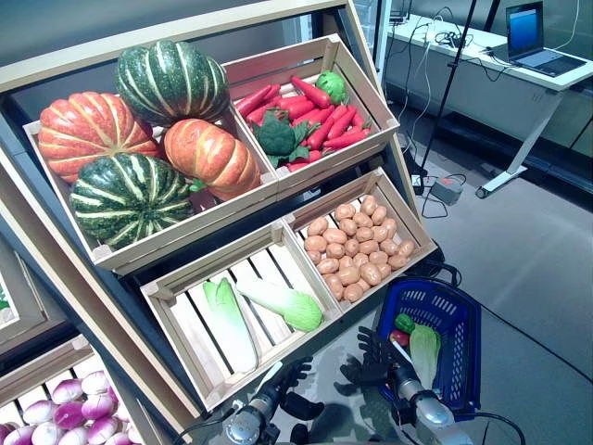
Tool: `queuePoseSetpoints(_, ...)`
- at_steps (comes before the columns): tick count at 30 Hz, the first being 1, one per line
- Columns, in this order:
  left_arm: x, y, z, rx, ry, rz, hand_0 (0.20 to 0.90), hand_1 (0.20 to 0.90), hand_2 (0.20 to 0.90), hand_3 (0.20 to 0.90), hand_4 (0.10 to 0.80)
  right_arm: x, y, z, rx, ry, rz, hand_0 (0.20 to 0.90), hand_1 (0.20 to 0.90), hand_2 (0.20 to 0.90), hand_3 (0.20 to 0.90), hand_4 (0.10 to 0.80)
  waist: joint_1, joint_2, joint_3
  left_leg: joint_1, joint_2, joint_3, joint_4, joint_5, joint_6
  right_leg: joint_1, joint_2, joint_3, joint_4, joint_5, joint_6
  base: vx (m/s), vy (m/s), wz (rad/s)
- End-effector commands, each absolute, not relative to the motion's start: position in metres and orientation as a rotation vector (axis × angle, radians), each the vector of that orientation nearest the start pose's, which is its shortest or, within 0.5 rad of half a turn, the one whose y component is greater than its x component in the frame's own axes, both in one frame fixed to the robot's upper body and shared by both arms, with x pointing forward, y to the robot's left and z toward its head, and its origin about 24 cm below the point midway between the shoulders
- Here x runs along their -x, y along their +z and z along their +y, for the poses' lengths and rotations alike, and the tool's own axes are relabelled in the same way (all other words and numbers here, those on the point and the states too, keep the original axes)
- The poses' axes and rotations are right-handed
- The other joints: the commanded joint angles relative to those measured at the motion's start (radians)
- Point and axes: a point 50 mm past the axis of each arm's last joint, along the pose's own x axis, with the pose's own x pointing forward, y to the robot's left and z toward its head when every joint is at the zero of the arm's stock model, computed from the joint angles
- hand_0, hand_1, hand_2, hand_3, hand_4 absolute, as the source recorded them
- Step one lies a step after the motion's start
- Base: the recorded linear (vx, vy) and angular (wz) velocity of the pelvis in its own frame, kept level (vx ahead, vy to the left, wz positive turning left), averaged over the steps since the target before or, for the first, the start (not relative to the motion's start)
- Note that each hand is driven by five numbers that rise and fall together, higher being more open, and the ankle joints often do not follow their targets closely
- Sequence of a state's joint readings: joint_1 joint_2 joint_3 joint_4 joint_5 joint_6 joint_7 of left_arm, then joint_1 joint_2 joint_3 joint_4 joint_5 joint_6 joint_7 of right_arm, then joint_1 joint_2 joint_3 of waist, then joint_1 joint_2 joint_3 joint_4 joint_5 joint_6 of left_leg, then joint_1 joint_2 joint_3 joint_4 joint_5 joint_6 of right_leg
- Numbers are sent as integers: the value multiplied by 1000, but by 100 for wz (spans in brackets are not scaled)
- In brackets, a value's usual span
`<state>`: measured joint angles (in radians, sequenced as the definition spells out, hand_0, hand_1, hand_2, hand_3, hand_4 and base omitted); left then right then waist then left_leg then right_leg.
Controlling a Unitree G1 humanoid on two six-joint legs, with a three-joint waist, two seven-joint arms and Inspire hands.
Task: Put vegetables into the basket
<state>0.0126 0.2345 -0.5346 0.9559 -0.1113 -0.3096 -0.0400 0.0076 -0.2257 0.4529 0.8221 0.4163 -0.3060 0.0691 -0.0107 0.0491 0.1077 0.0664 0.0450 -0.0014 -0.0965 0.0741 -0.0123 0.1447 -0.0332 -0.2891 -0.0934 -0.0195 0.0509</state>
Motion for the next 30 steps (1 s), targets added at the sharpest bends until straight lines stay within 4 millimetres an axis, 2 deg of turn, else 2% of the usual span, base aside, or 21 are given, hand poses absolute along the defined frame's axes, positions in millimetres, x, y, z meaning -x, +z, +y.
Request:
queuePoseSetpoints(1, -192, -107, 144, -282, -413, 515, 900, 900, 900, 900, 800, -207, -88, -131, -168, 291, 444, 900, 900, 900, 900, 800, 20, -45, 31, 87, -56, 77, 9, -133, 46, 37, -11, 36, 6, -21, -36, 0, 0, 0)
queuePoseSetpoints(7, -206, -92, 150, -251, -330, 413, 900, 900, 900, 900, 800, -208, -85, -135, -217, 274, 432, 900, 900, 900, 900, 800, 21, -39, 41, 84, -57, 73, 9, -127, 44, 36, -11, 34, 6, -18, -40, 6, -2, 0)
queuePoseSetpoints(13, -228, -59, 163, -194, -142, 209, 900, 900, 900, 900, 800, -207, -80, -137, -266, 243, 405, 900, 900, 900, 900, 800, 25, -36, 45, 87, -61, 62, 9, -122, 42, 43, -14, 27, 6, -20, -48, 36, -9, 5)
queuePoseSetpoints(18, -242, -39, 171, -155, -26, 106, 900, 900, 900, 900, 800, -204, -82, -143, -263, 212, 416, 900, 900, 900, 900, 800, 25, -30, 53, 85, -65, 53, 9, -118, 41, 44, -16, 24, 6, -20, -56, 37, 11, 7)
queuePoseSetpoints(23, -246, -32, 181, -207, 108, 67, 900, 900, 900, 900, 800, -201, -83, -144, -269, 211, 426, 900, 900, 900, 900, 800, 13, -24, 58, 87, -68, 48, 9, -116, 38, 50, -18, 23, 6, -20, -61, 81, 23, 2)
queuePoseSetpoints(30, -247, -37, 201, -318, 347, 110, 900, 900, 900, 900, 800, -197, -84, -145, -246, 185, 435, 900, 900, 900, 900, 800, 2, -18, 70, 72, -70, 43, 9, -104, 36, 27, -24, 16, 40, -37, -66, 73, 35, 3)
